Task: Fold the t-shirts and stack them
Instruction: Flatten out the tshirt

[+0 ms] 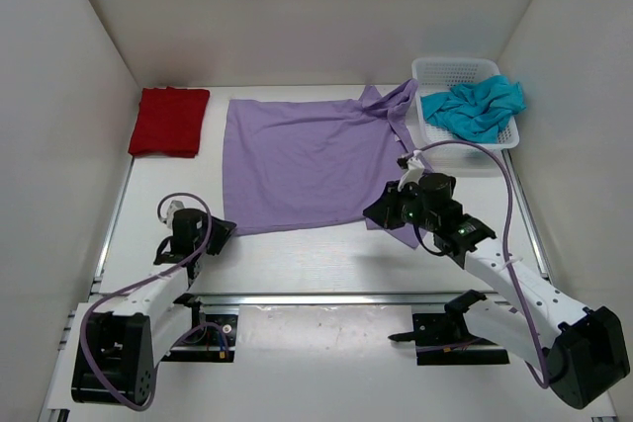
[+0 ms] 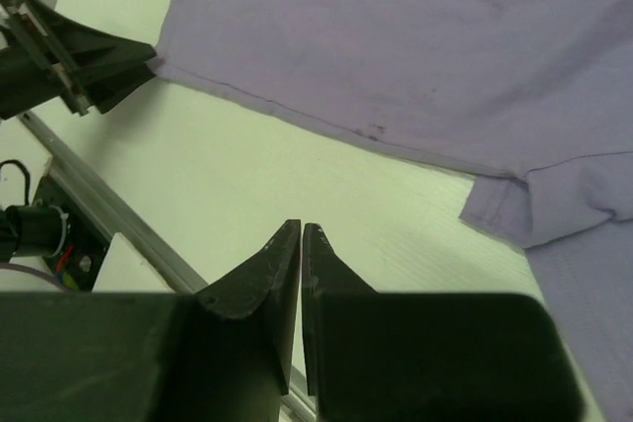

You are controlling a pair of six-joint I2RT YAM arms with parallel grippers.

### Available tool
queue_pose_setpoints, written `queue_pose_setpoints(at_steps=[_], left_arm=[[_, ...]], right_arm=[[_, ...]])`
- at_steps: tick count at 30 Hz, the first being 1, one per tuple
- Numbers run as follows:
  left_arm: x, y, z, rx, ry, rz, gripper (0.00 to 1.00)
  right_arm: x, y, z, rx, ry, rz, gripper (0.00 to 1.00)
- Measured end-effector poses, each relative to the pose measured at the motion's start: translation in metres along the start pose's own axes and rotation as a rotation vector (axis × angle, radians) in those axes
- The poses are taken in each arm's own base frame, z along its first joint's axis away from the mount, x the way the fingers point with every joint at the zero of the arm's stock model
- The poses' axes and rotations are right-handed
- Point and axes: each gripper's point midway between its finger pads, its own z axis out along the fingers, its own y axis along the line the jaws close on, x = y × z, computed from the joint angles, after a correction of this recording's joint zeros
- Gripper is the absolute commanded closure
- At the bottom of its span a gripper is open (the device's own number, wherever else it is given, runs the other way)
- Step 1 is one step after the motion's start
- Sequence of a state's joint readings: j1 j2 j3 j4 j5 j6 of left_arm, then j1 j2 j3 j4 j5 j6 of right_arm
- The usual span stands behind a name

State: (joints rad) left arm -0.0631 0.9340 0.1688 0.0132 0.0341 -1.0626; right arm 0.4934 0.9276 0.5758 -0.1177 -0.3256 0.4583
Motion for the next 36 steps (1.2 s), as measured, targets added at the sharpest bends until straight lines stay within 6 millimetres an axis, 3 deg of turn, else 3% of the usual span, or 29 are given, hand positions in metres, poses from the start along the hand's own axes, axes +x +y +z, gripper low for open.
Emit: queue_pose_setpoints(at_steps=[3,5,8,11,13,16,22,24,29,36], left_arm=[[0.003,-0.001,0.003,0.004,0.004,-0.014,0.64],[0.003,0.001,0.004,-0.003,0.003,-0.019,0.76],[0.001,0.004,0.005,-0.017,-0.013,-0.021,0.83],[-0.003,0.004,0.005,-0.018,-0.030,-0.015,0.93],[-0.006,0.001,0.005,-0.015,-0.037,-0.002,0.99],[-0.017,-0.015,0.003,0.008,-0.057,0.027,1.00],[-0.051,-0.075,-0.012,0.142,-0.141,0.134,1.00],[-0.056,-0.084,-0.018,0.177,-0.164,0.169,1.00],[-0.053,-0.084,-0.023,0.182,-0.159,0.267,1.00],[-0.022,-0.094,-0.023,0.206,-0.070,0.424,1.00]], right_arm=[[0.003,0.006,0.001,-0.023,0.005,-0.001,0.96],[0.003,0.007,0.002,-0.028,0.002,-0.002,0.96],[0.009,0.004,0.002,-0.026,0.006,0.003,0.95],[0.016,-0.005,0.001,-0.005,0.013,0.027,0.85],[0.019,-0.013,-0.001,0.025,0.011,0.046,0.72],[0.026,-0.029,-0.005,0.094,0.012,0.078,0.64],[0.061,-0.070,-0.021,0.296,0.078,0.177,0.59],[0.069,-0.084,-0.029,0.373,0.097,0.203,0.59],[0.088,-0.113,-0.049,0.557,0.142,0.272,0.59],[0.118,-0.141,-0.066,0.748,0.269,0.340,0.60]])
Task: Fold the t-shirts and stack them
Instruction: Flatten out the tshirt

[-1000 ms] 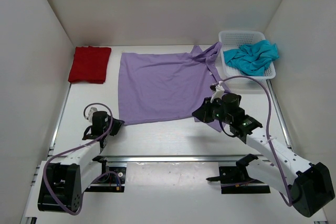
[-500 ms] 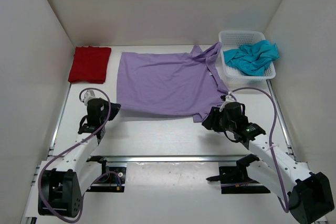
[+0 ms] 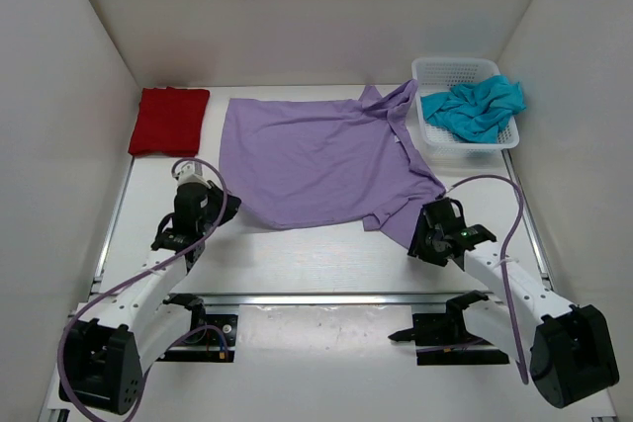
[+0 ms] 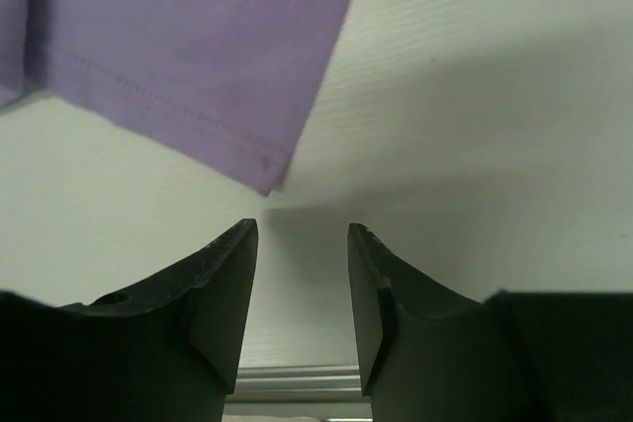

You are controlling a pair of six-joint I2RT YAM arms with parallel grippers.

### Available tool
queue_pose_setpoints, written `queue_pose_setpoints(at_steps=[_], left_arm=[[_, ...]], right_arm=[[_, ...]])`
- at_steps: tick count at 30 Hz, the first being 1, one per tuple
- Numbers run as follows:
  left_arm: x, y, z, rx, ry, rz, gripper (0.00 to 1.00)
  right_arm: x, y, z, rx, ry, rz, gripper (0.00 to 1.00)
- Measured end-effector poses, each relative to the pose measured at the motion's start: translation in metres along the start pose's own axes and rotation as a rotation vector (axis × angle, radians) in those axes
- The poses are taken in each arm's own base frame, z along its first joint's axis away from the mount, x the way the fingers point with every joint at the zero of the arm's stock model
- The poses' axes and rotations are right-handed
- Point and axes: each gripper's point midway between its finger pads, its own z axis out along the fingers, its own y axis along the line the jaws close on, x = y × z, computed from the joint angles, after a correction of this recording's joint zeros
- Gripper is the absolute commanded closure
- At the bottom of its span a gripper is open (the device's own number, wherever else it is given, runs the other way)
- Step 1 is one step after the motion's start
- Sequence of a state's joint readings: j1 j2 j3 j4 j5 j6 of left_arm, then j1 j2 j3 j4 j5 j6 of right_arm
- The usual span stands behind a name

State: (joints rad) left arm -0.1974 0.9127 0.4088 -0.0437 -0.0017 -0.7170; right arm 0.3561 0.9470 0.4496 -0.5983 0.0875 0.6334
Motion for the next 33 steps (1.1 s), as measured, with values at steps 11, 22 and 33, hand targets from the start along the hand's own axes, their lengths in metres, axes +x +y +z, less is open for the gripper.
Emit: queue_pose_setpoints(at_steps=[11,22,33], left_arm=[[0.015,-0.018,0.001,0.061,0.038,0.046,1.00],[0.012,-0.022,0.002,0.085,0.033,0.030,1.00],[0.008,-0.029,0.002,0.101,0.045,0.022,1.00]], right_arm=[[-0.021,-0.003,0.015,-0.055,-0.041,0.154,0.64],[-0.026,0.014,0.025,-0.126,-0.040,0.154,0.92],[-0.036,0.023,0.001,-0.124,-0.059,0.080,1.00]])
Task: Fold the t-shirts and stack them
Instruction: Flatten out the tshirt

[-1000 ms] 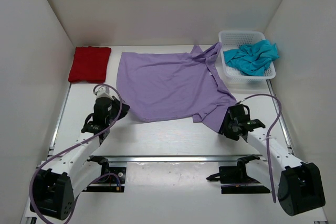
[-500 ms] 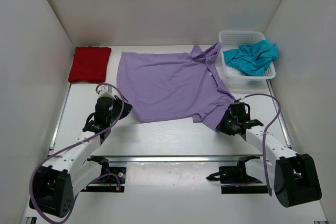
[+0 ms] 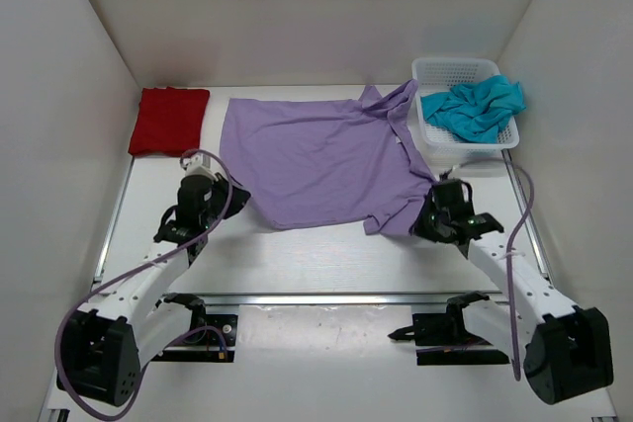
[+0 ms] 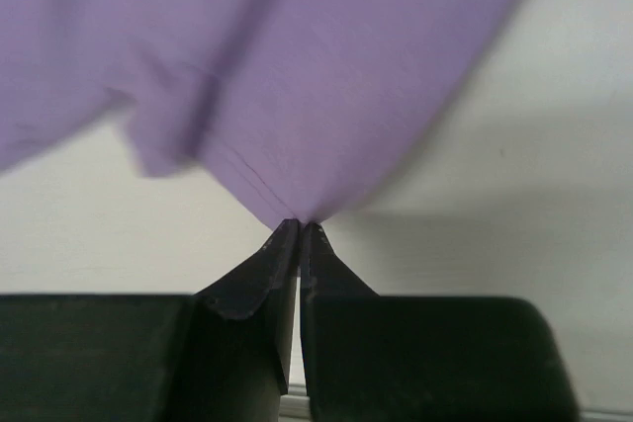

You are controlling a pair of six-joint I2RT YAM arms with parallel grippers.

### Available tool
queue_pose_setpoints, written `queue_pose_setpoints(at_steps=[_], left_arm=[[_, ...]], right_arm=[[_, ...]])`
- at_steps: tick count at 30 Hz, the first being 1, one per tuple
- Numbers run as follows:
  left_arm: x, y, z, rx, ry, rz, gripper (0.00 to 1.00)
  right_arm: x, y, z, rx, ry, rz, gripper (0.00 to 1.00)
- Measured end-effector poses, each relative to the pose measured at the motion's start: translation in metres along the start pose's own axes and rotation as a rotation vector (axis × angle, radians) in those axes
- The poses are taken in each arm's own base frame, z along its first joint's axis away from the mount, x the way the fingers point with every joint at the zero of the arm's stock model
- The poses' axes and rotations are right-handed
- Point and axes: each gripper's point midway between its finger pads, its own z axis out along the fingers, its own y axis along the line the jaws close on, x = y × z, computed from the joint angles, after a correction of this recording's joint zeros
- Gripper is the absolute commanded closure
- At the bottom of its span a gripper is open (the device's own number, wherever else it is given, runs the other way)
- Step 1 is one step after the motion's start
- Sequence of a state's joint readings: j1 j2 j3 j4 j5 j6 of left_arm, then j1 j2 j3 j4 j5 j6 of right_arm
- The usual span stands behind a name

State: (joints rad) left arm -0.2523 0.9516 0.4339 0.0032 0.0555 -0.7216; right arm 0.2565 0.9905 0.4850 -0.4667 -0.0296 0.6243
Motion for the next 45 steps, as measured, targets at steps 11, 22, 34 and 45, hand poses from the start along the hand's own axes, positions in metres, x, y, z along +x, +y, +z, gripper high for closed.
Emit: queue_pose_setpoints(at_steps=[11,22,34,45], left_arm=[[-0.231,-0.136,-0.080,0.354,-0.295,-0.045,1.00],[-0.340,-0.222,-0.228,0.486,-0.612,0.091,1.00],[-0.298,-0.124,-0.066,0.193,-0.392,-0.042,1.00],[-0.290,-0.078,0.094,0.018,-0.147,-0.106,1.00]], right_arm=[[-0.230,0.198,-0.315,-0.357,-0.808,-0.227,0.99],[-0.273,0.235,-0.479,-0.453,-1.185,-0.324,1.00],[-0.402,0.246,-0.319,-0.267,-1.081,-0.503,1.00],[-0.432,0.235,-0.076,-0.366,-0.646,-0.407,1.00]])
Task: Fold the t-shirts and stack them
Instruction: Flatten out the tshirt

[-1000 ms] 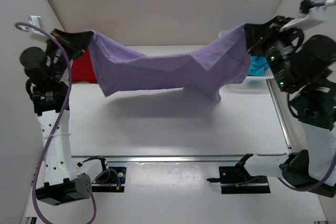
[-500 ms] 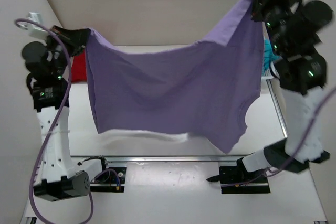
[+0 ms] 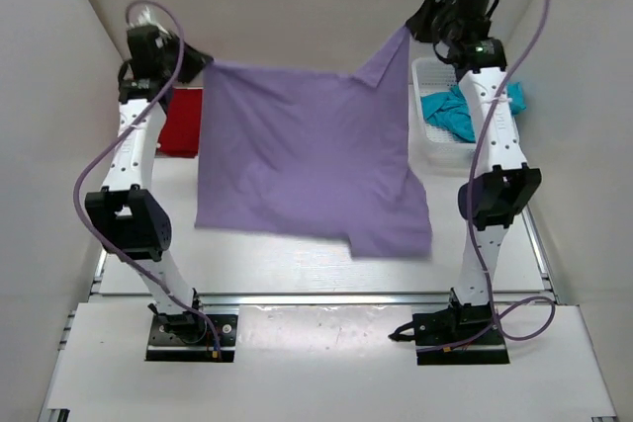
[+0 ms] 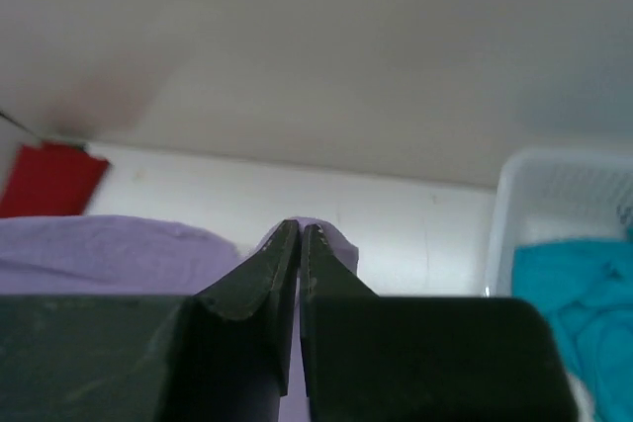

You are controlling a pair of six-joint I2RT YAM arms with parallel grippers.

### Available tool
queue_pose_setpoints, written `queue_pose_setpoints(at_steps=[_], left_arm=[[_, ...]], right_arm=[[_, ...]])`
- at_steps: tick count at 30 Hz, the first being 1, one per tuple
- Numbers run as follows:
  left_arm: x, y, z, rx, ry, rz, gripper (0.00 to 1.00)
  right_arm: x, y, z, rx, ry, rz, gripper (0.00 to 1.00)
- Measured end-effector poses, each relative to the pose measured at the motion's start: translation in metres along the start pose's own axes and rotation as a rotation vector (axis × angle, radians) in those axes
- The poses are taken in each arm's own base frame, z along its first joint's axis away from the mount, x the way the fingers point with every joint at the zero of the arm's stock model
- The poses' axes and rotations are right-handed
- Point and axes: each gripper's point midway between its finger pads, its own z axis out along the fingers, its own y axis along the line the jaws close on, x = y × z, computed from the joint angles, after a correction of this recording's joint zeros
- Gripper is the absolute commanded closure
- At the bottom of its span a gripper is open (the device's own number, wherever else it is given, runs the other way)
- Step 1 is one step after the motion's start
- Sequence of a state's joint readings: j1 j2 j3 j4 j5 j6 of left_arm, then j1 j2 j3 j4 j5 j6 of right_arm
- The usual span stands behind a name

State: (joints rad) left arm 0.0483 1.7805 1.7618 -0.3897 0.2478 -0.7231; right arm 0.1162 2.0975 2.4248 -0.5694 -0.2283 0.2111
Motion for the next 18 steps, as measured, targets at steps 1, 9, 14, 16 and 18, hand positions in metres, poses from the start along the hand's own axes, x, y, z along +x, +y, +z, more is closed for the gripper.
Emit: queue_pose_setpoints(at_steps=[1,9,14,16,18], left_arm=[[-0.018,-0.015,-0.005,0.029,-0.036,0.009,1.00],[-0.149,-0.091,-0.124,0.218,-0.404,0.070,1.00],[-0.152,-0.094,-0.149,0.236,-0.453,0.081,1.00],[-0.140,-0.085,-0.142,0.217,-0.428,0.076,1.00],[-0.125,-0.069,-0.131,0.187,-0.401,0.072,1.00]], right_arm=[[-0.017,0.004,-0.006,-0.015,-0.049,0.007,1.00],[-0.183,0.081,-0.160,-0.172,-0.540,-0.069,1.00],[-0.210,0.115,-0.234,-0.215,-0.661,-0.127,1.00],[-0.198,0.112,-0.235,-0.196,-0.635,-0.129,1.00],[-0.165,0.098,-0.223,-0.157,-0.562,-0.118,1.00]])
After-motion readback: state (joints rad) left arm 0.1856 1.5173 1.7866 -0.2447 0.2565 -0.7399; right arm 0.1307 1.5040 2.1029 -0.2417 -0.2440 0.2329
